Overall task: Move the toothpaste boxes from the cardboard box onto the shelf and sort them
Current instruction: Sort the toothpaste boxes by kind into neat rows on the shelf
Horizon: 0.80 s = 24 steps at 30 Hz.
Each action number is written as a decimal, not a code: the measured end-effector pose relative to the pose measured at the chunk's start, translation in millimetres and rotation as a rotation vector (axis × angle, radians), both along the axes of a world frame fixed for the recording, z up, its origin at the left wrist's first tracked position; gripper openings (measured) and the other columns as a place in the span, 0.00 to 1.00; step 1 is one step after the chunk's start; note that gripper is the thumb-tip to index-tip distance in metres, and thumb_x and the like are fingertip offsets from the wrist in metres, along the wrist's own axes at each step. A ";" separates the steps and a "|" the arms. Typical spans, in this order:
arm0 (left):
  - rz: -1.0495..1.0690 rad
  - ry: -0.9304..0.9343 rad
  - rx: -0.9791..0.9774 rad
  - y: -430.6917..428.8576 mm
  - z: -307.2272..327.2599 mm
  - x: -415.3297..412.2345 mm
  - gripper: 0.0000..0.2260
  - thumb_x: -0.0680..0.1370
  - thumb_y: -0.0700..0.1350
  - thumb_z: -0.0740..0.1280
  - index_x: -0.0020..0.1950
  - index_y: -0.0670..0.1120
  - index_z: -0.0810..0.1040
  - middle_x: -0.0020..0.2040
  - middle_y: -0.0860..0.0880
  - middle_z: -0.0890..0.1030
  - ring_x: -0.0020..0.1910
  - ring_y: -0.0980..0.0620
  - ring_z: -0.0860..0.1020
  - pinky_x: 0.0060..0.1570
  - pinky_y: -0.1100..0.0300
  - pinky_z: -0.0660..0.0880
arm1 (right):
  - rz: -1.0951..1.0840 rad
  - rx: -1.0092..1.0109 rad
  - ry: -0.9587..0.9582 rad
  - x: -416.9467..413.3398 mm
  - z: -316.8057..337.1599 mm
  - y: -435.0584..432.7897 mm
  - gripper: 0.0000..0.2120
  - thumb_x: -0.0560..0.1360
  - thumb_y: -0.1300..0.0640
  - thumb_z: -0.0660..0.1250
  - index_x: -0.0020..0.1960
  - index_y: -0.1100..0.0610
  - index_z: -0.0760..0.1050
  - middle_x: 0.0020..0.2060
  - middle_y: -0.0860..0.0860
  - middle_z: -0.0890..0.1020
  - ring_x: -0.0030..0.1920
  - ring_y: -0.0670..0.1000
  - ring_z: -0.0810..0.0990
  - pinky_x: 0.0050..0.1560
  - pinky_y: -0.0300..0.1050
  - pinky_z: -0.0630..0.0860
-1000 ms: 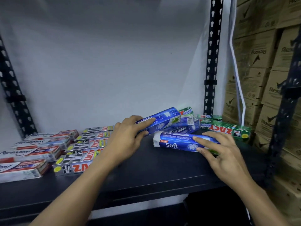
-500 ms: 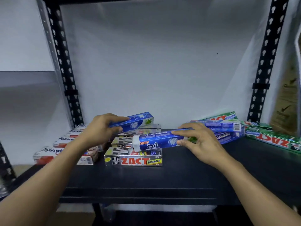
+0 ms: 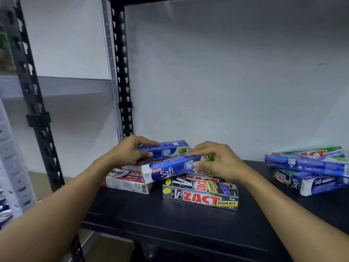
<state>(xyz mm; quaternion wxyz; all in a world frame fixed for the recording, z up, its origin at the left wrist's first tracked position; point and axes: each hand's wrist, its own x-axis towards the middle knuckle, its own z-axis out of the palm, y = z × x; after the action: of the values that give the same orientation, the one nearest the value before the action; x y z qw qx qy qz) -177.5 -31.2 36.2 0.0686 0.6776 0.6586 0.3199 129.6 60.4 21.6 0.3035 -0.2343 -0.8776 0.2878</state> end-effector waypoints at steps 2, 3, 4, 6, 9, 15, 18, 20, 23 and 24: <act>-0.007 -0.017 -0.004 2.4 -2.4 -1.2 0.17 0.77 0.47 0.73 0.62 0.64 0.80 0.59 0.58 0.82 0.54 0.56 0.81 0.52 0.51 0.81 | -0.006 -0.007 -0.009 -9.3 -2.5 1.5 0.16 0.74 0.51 0.73 0.60 0.39 0.81 0.59 0.39 0.76 0.62 0.46 0.76 0.49 0.50 0.84; -0.009 -0.021 -0.008 3.2 -4.1 -1.9 0.17 0.77 0.47 0.73 0.62 0.64 0.80 0.59 0.57 0.82 0.54 0.55 0.81 0.52 0.50 0.82 | -0.008 -0.009 -0.011 -12.3 -3.8 1.9 0.16 0.73 0.51 0.73 0.60 0.39 0.80 0.59 0.38 0.77 0.62 0.45 0.76 0.49 0.50 0.84; -0.010 -0.018 -0.013 3.7 -6.0 -2.6 0.17 0.76 0.48 0.73 0.62 0.65 0.79 0.60 0.57 0.82 0.54 0.55 0.81 0.51 0.50 0.82 | -0.008 -0.013 -0.012 -14.4 -5.0 2.3 0.17 0.73 0.50 0.73 0.60 0.38 0.80 0.60 0.39 0.77 0.62 0.45 0.76 0.49 0.50 0.84; -0.013 -0.008 -0.025 3.9 -9.1 -4.0 0.17 0.76 0.50 0.73 0.61 0.67 0.78 0.60 0.57 0.81 0.54 0.55 0.81 0.50 0.51 0.82 | -0.011 -0.023 -0.017 -16.4 -6.9 3.7 0.16 0.73 0.49 0.74 0.60 0.38 0.80 0.60 0.38 0.77 0.61 0.45 0.77 0.49 0.50 0.84; -0.019 -0.024 -0.038 2.3 -12.4 -3.8 0.17 0.76 0.51 0.73 0.59 0.71 0.77 0.59 0.58 0.81 0.53 0.55 0.82 0.46 0.53 0.83 | -0.028 -0.010 -0.050 -16.5 -8.6 5.5 0.17 0.72 0.48 0.74 0.59 0.37 0.80 0.61 0.38 0.77 0.59 0.44 0.78 0.48 0.49 0.84; -0.022 -0.057 -0.103 -0.6 -9.0 -2.9 0.18 0.76 0.49 0.73 0.61 0.68 0.78 0.57 0.60 0.81 0.51 0.55 0.83 0.44 0.52 0.84 | -0.014 0.046 -0.122 -13.1 -11.4 5.9 0.19 0.73 0.48 0.74 0.63 0.36 0.77 0.63 0.38 0.76 0.58 0.42 0.79 0.47 0.43 0.83; -0.007 -0.138 -0.118 -5.0 -0.4 3.3 0.15 0.77 0.50 0.72 0.61 0.64 0.79 0.56 0.57 0.82 0.53 0.54 0.83 0.46 0.53 0.83 | -0.020 0.029 -0.073 -1.2 -7.5 4.4 0.21 0.73 0.49 0.74 0.64 0.38 0.77 0.62 0.37 0.76 0.59 0.42 0.78 0.50 0.45 0.83; 0.042 -0.161 -0.054 -8.4 6.1 11.4 0.14 0.78 0.51 0.70 0.63 0.62 0.79 0.58 0.56 0.81 0.57 0.54 0.80 0.49 0.53 0.81 | -0.083 0.078 -0.044 14.9 -3.4 6.3 0.20 0.73 0.51 0.74 0.64 0.40 0.77 0.61 0.38 0.76 0.60 0.42 0.77 0.54 0.42 0.81; 0.115 -0.081 0.120 -9.5 13.1 34.4 0.13 0.78 0.52 0.69 0.63 0.60 0.79 0.61 0.58 0.78 0.61 0.56 0.76 0.56 0.52 0.75 | -0.217 0.208 -0.025 53.8 -1.5 15.4 0.20 0.75 0.51 0.73 0.66 0.41 0.77 0.62 0.40 0.76 0.62 0.41 0.72 0.61 0.42 0.72; 0.124 -0.055 0.172 -8.5 14.5 45.8 0.12 0.78 0.52 0.69 0.62 0.60 0.80 0.62 0.58 0.78 0.61 0.56 0.76 0.58 0.52 0.75 | -0.272 0.262 -0.018 70.0 -2.6 18.9 0.20 0.75 0.51 0.72 0.66 0.41 0.76 0.62 0.41 0.76 0.63 0.42 0.72 0.64 0.43 0.69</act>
<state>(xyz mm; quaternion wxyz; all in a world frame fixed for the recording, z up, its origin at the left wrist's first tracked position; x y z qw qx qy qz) -131.7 -39.7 50.7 0.0082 0.6301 0.6671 0.3974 199.6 79.3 19.0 0.3596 -0.3118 -0.8705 0.1252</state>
